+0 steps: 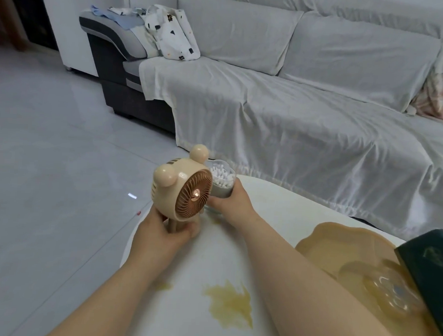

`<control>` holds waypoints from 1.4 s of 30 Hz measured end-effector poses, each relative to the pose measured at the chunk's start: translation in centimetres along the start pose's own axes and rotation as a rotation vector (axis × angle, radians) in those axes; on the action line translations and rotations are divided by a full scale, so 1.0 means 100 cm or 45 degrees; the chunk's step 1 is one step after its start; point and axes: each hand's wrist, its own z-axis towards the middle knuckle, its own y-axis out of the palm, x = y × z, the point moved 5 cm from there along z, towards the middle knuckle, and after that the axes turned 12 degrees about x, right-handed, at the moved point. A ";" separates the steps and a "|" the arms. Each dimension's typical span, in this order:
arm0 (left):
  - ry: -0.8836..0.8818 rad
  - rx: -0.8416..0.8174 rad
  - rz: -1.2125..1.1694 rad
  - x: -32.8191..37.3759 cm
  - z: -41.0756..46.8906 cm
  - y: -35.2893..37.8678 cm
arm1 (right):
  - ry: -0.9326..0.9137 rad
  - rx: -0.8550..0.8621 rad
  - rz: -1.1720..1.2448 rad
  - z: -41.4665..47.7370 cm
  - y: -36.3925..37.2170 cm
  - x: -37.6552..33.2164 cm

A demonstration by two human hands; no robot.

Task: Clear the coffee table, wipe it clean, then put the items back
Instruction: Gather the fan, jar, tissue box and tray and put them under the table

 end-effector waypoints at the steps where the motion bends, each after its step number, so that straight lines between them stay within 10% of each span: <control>1: -0.010 -0.002 -0.020 0.001 -0.001 0.000 | 0.004 -0.003 0.020 -0.001 0.001 0.000; 23: -0.081 0.158 -0.070 -0.005 -0.017 -0.039 | -0.011 0.099 -0.204 -0.038 -0.015 0.001; 31: -0.077 0.144 -0.127 0.006 -0.019 -0.041 | 0.228 0.224 0.337 -0.043 -0.046 -0.012; 42: -0.270 -0.291 -0.423 0.071 -0.108 0.011 | 0.465 0.210 0.281 -0.163 -0.187 -0.026</control>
